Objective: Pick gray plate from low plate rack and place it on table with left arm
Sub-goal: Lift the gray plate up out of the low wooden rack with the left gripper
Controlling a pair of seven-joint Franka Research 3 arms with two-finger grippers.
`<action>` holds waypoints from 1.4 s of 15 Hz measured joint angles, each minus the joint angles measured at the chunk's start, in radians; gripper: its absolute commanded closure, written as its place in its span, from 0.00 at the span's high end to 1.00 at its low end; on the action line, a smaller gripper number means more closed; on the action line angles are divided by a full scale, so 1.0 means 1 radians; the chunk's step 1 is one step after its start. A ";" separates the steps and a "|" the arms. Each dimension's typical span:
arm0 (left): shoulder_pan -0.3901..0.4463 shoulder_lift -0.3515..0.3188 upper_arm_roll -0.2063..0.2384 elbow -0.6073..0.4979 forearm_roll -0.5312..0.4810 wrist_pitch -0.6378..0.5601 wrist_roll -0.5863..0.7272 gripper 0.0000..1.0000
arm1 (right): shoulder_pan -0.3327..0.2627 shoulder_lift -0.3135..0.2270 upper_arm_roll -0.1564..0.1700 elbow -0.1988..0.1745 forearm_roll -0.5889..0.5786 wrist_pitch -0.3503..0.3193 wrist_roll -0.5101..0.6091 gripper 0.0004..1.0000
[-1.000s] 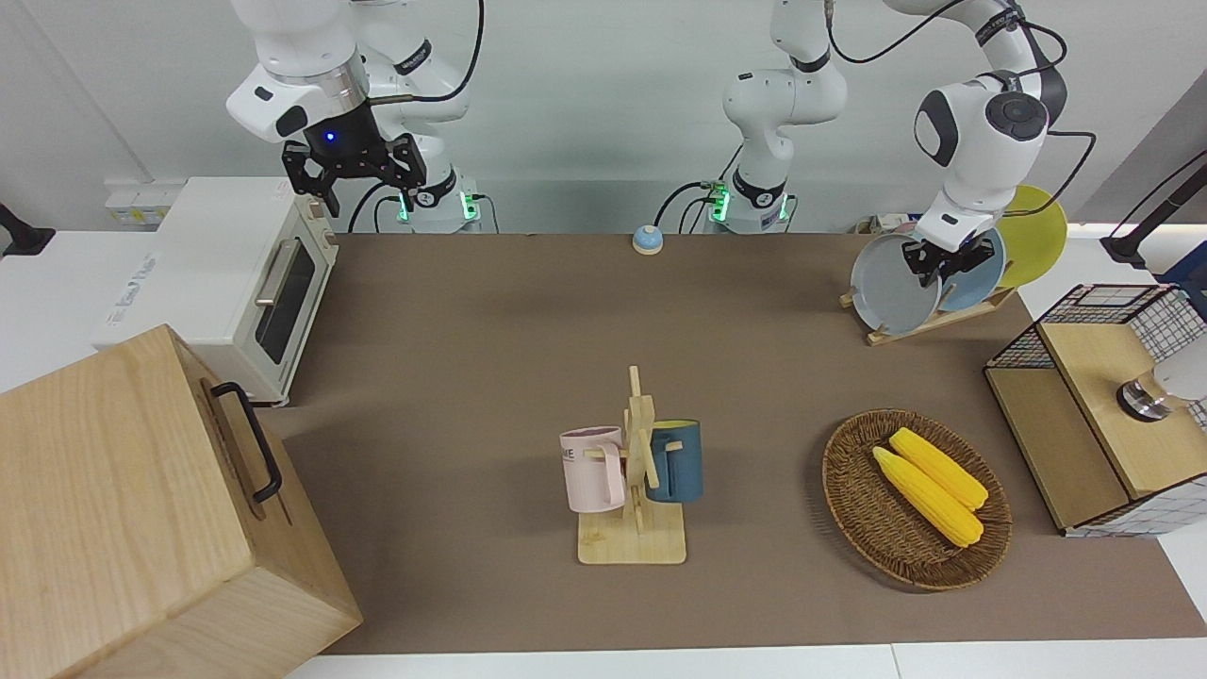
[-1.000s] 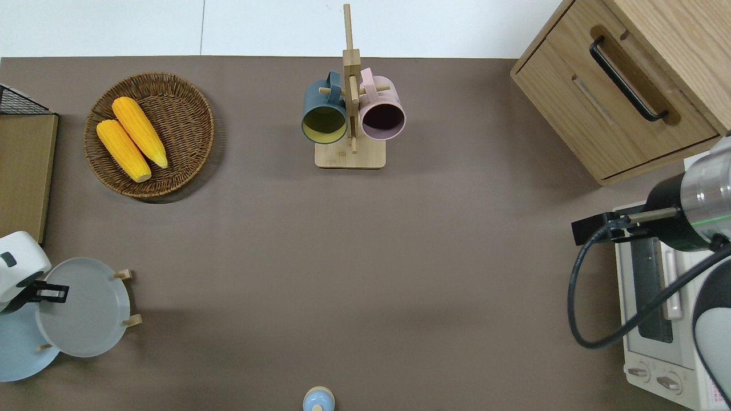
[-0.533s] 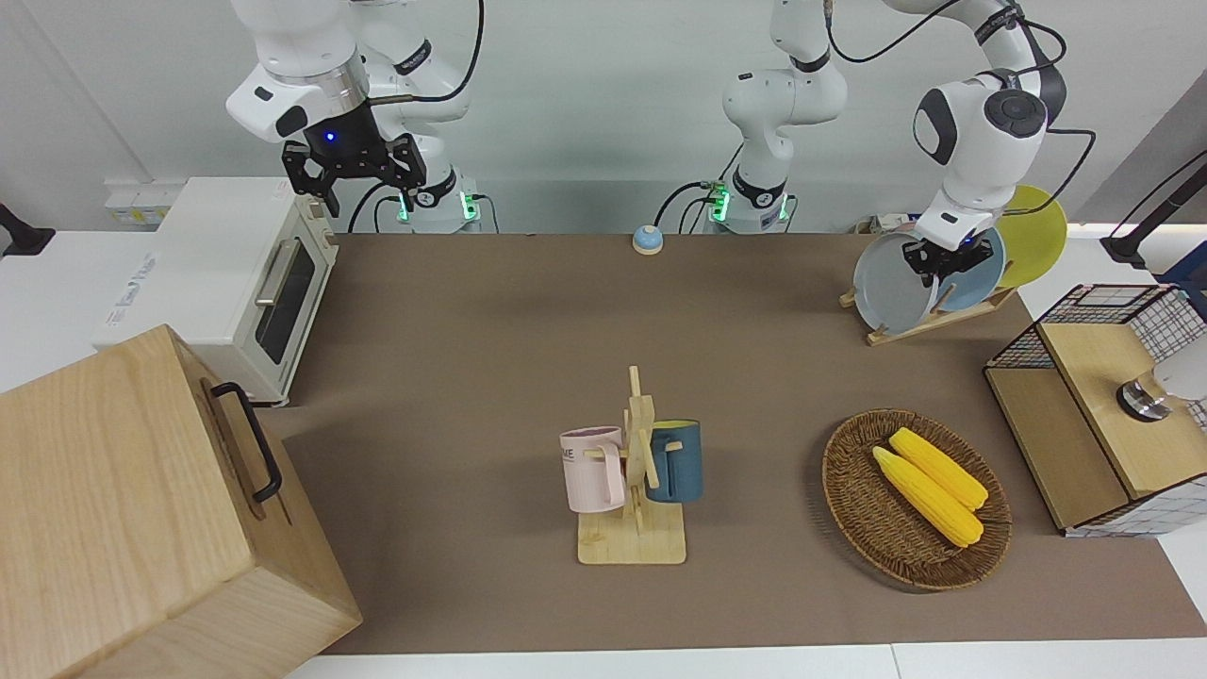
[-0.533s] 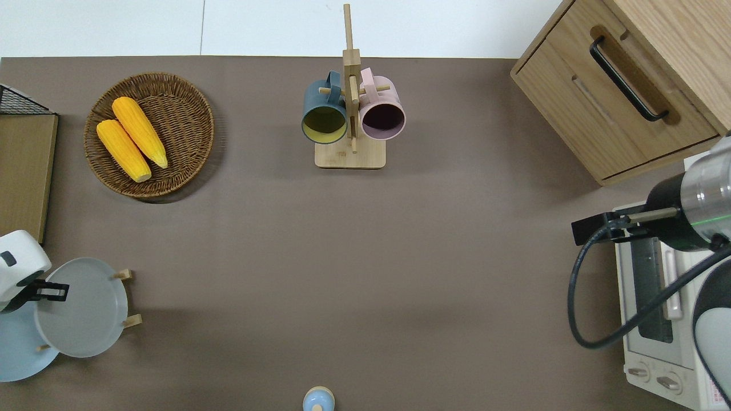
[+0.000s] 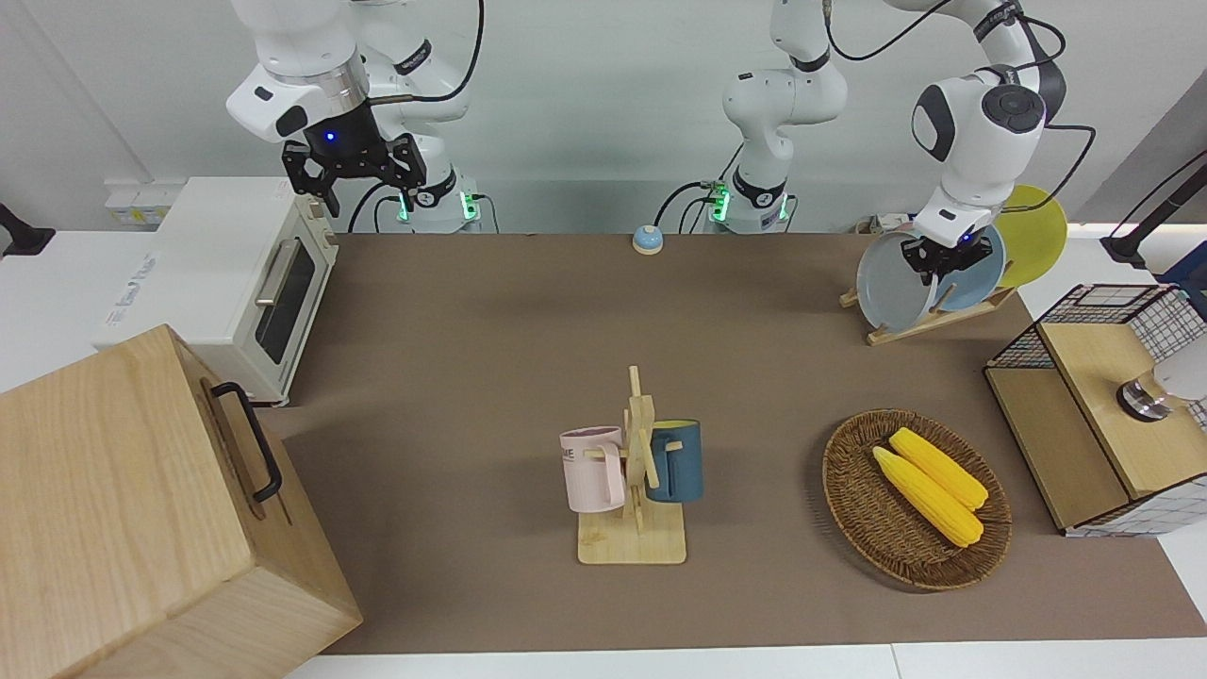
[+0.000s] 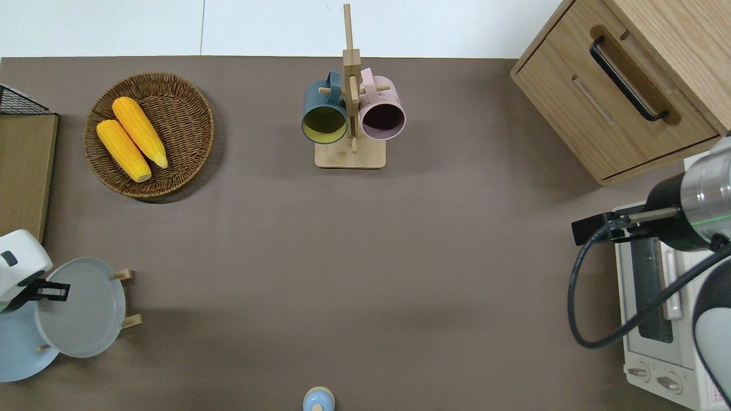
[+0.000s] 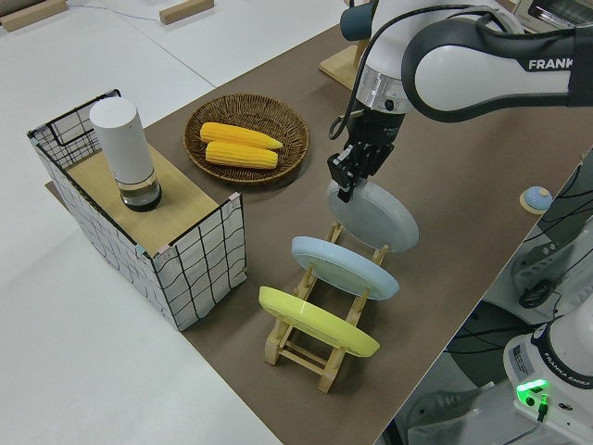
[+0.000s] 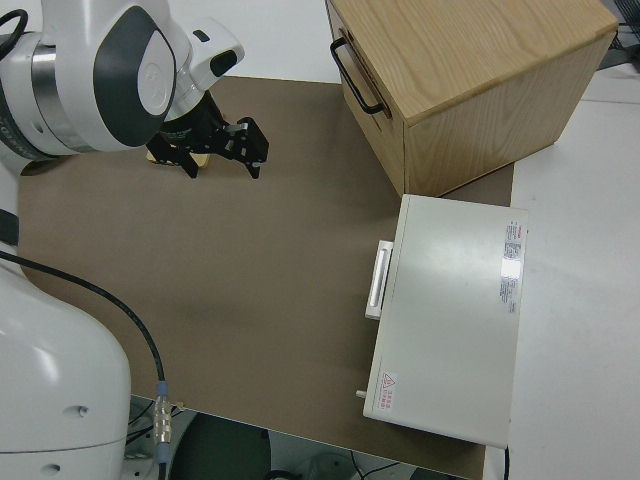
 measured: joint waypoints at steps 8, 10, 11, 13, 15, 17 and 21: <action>-0.002 -0.006 -0.119 0.140 -0.023 -0.195 -0.095 0.00 | 0.000 0.000 0.000 0.000 0.000 0.000 0.000 0.99; -0.002 -0.006 -0.122 0.170 -0.096 -0.225 -0.099 0.00 | 0.000 0.000 0.000 0.000 0.000 0.000 0.000 0.99; -0.001 -0.006 -0.120 0.179 -0.138 -0.234 -0.100 0.00 | 0.000 0.000 0.000 0.000 0.000 0.000 0.000 0.99; 0.000 -0.006 -0.113 0.185 -0.219 -0.237 -0.104 0.00 | 0.000 0.000 0.000 0.000 0.000 0.000 0.000 0.99; 0.000 -0.006 -0.108 0.184 -0.304 -0.239 -0.124 0.00 | 0.000 0.000 0.000 0.000 0.000 0.000 0.000 0.99; 0.000 -0.006 -0.107 0.183 -0.375 -0.242 -0.135 0.00 | 0.000 0.000 0.000 0.000 0.000 0.000 0.000 0.99; -0.001 0.002 -0.115 0.157 -0.482 -0.240 -0.139 0.00 | 0.000 0.000 0.000 0.000 0.000 0.000 0.000 0.99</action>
